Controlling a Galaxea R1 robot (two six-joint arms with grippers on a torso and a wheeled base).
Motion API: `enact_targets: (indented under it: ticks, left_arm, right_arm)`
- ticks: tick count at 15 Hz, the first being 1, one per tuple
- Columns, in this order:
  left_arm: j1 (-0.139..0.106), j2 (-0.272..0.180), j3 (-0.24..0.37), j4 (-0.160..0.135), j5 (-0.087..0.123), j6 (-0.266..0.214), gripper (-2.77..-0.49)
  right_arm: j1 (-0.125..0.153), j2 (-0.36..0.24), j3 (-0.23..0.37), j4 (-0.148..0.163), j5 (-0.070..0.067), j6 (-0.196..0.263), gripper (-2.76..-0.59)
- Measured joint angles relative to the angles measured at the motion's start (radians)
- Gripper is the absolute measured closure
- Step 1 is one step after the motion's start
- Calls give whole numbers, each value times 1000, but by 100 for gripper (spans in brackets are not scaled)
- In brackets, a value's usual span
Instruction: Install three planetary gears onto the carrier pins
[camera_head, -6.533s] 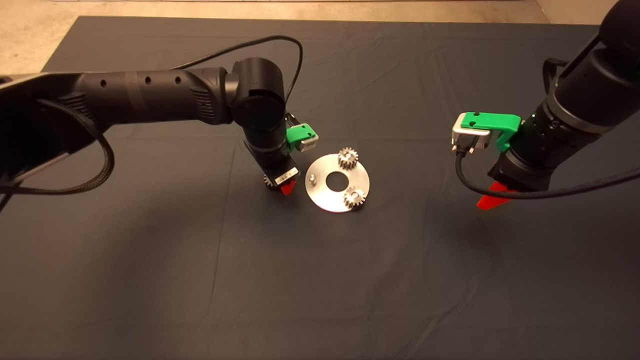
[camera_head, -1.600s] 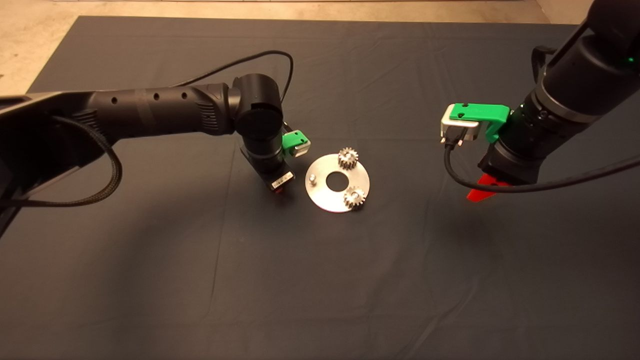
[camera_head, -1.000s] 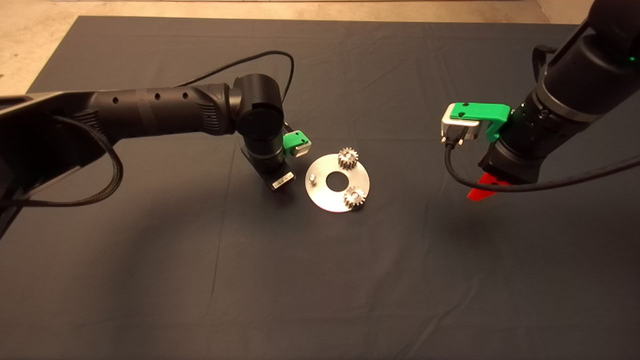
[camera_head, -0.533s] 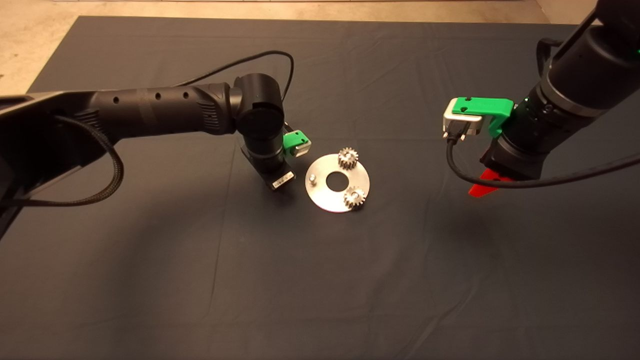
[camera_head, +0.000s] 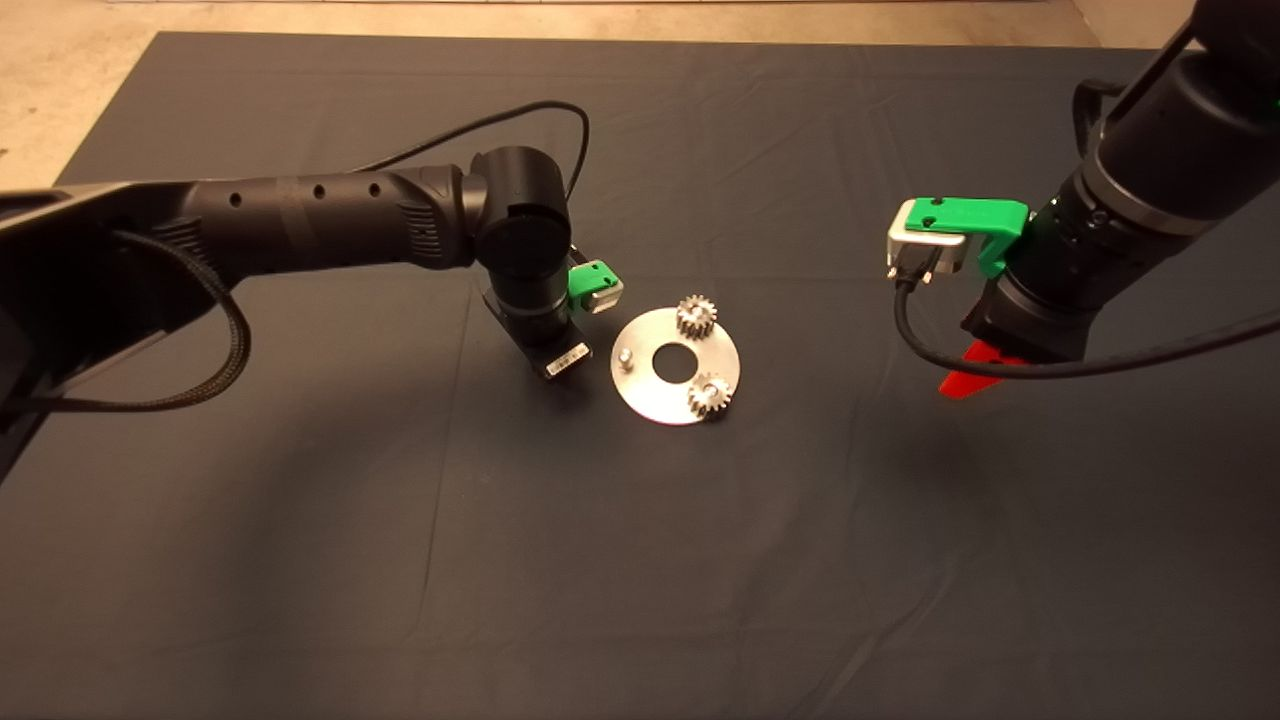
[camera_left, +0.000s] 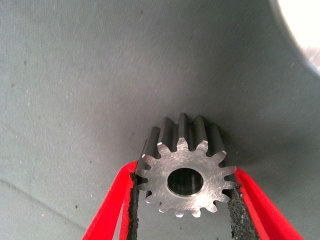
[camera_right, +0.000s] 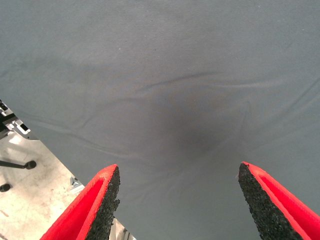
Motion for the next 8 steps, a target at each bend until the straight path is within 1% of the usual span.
enact_targets:
  ticks: [2, 3, 5, 8]
  left_arm:
    - [-3, 19, -2, 0, 0, 0, -99]
    - [-9, 34, -2, 0, -2, 0, -99]
    - [-33, 55, -2, -2, -8, 0, -98]
    - [-64, 64, -2, -6, -9, 0, -98]
  right_arm:
    - [0, 0, 0, 1, 0, 0, -175]
    - [0, 0, 0, 1, 0, 0, -175]
    - [0, -3, 0, 1, 0, 0, -175]
    - [0, -7, 0, 2, 0, 0, -175]
